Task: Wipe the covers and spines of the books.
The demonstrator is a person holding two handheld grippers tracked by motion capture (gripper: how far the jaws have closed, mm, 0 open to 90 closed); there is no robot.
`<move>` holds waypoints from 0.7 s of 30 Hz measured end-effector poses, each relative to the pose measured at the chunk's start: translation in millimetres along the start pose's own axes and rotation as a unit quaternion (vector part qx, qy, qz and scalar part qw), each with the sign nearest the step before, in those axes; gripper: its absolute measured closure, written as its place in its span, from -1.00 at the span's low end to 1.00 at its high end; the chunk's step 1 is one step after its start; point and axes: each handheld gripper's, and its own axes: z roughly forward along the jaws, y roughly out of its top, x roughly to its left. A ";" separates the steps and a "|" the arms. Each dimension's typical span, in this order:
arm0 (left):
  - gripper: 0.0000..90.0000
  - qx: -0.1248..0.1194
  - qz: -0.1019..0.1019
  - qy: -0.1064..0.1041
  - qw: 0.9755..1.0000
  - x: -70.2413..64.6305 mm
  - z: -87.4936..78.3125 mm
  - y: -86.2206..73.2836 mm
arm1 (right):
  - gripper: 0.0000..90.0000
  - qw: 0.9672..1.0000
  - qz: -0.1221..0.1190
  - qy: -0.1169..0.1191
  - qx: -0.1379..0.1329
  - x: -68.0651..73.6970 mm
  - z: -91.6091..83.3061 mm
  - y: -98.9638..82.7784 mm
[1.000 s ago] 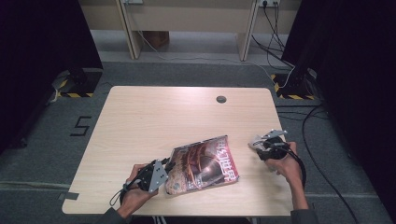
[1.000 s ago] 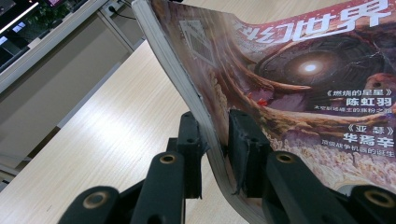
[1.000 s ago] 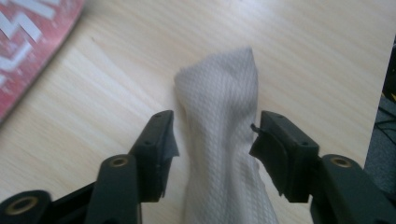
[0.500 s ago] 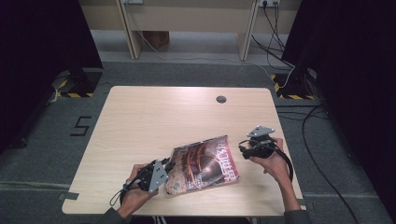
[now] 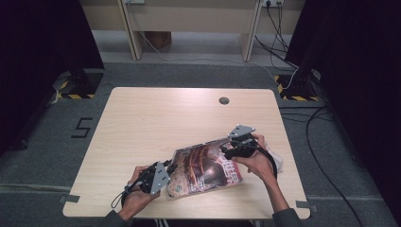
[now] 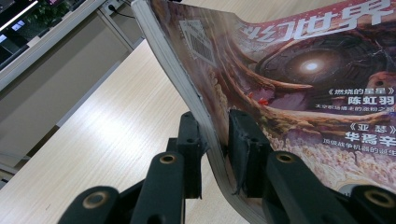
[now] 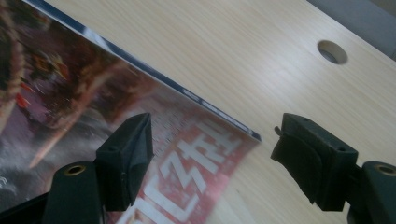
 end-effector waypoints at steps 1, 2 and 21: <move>0.67 0.000 0.001 0.000 1.000 -0.1 -0.2 0.1 | -0.39 1.000 -0.006 0.001 0.000 2.9 2.5 3.1; 0.67 0.000 0.001 0.000 1.000 -0.1 -0.3 0.3 | -0.40 1.000 -0.012 0.006 0.000 5.3 5.2 6.3; 0.67 0.004 0.004 -0.001 1.000 1.2 0.9 -0.5 | -0.43 0.993 -0.063 0.095 -0.018 37.8 36.1 37.4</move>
